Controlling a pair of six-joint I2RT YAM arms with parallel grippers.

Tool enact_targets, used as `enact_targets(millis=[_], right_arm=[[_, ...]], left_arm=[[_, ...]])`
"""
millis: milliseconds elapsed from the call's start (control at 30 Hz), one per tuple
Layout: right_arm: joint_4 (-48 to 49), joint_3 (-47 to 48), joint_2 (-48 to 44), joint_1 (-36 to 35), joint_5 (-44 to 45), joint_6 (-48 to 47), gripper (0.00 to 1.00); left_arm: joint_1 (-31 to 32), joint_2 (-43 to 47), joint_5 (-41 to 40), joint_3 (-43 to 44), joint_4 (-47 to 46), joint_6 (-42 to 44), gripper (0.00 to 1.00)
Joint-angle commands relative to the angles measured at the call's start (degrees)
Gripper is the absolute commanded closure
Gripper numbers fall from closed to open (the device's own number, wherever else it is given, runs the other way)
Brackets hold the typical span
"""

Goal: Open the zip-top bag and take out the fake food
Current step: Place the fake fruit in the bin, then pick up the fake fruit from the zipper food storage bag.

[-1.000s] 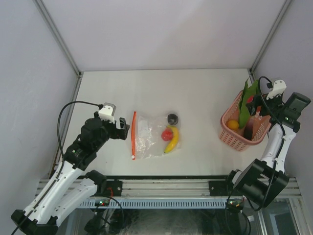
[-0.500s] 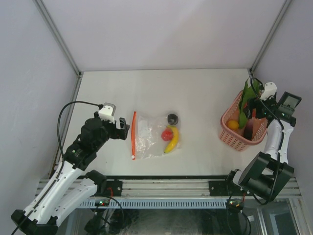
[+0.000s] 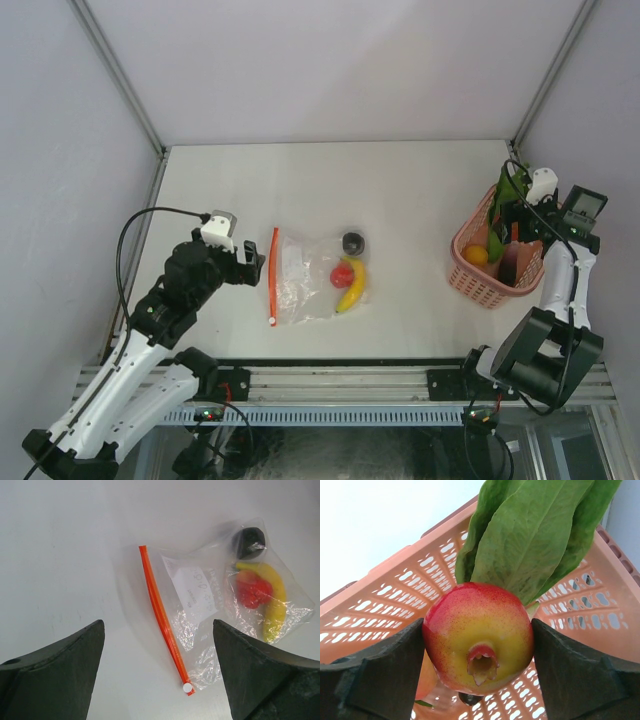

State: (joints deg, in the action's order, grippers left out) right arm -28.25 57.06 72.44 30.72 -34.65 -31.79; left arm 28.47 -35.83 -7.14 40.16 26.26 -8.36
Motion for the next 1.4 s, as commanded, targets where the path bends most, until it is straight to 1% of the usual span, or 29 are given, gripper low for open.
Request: enact_targets(millis=[0, 33, 200, 400, 567, 600, 667, 733, 767, 800, 867, 933, 1100, 1167, 1233, 1267, 1300, 1367], right_arm=[[0.4, 0.7, -0.4, -0.6, 0.9, -0.5, 0.14], [0.5, 0.7, -0.4, -0.7, 1.0, -0.4, 0.08], [0.6, 0.7, -0.9, -0.7, 0.9, -0.3, 0.01], [0.9, 0.7, -2.2, -0.6, 0.4, -0.2, 0.01], [2.6, 0.7, -6.7, -0.1, -2.4, -0.4, 0.01], [3.4, 0.7, -8.0, 0.1, -2.8, 0.1, 0.01], [7.3, -0.2, -10.1, 0.2, -2.8, 4.7, 0.01], [8.8, -0.4, -11.5, -0.3, -6.2, 7.1, 0.01], [8.7, -0.3, -12.1, -1.0, -9.3, 7.0, 0.01], [8.4, -0.3, -12.8, -1.9, -12.5, 6.0, 0.01], [7.1, -0.3, -14.4, -5.2, -18.6, 2.4, 0.02], [5.8, -0.3, -15.8, -10.6, -22.4, -2.2, 0.03], [1.0, -0.2, -16.1, -27.0, -26.6, -19.0, 0.04], [-1.3, 0.3, -14.1, -33.1, -29.1, -24.3, 0.06], [-4.5, 1.8, -10.6, -37.6, -30.6, -29.8, 0.08], [-5.9, 2.9, -8.4, -40.1, -30.4, -31.8, 0.08], [-7.0, 3.9, -6.1, -42.2, -29.3, -33.4, 0.08], [-8.4, 6.3, -1.2, -46.4, -26.7, -35.3, 0.09]], left_arm=[[-0.3, 0.6, 0.7, -1.0, -1.3, 1.1, 0.08], [-0.3, 0.6, 0.6, -1.0, -1.3, 1.1, 0.08], [-0.3, 0.4, 0.7, -1.0, -1.2, 1.1, 0.08], [-0.3, 0.3, 0.6, -1.0, -1.2, 1.1, 0.08], [-0.3, 0.0, 0.5, -1.1, -1.2, 1.0, 0.08], [-0.3, -0.1, 0.4, -1.2, -1.3, 0.9, 0.08], [-0.3, -0.4, 0.3, -1.4, -1.4, 0.7, 0.09], [-0.3, -1.1, 0.0, -1.5, -1.3, 0.5, 0.11], [-0.3, -1.6, 0.0, -1.4, -1.3, 0.3, 0.13], [-1.7, -2.1, 0.1, -1.3, -1.2, 0.1, 0.16], [-3.6, -3.2, 1.9, -0.8, -1.0, -0.1, 0.26], [-7.1, -5.3, 6.5, 0.0, -1.1, -0.7, 0.33], [-20.4, -11.6, 19.8, 1.5, -2.2, -4.4, 0.55], [-23.8, -14.1, 23.4, 1.5, -3.0, -6.6, 0.60], [-25.5, -17.3, 25.1, 1.8, -3.4, -6.8, 0.66], [-25.9, -19.2, 23.7, 2.4, -3.0, -6.0, 0.70], [-26.3, -21.5, 22.1, 3.6, -1.9, -5.3, 0.74], [-28.0, -26.5, 22.9, 5.9, -0.7, -4.8, 0.80]])
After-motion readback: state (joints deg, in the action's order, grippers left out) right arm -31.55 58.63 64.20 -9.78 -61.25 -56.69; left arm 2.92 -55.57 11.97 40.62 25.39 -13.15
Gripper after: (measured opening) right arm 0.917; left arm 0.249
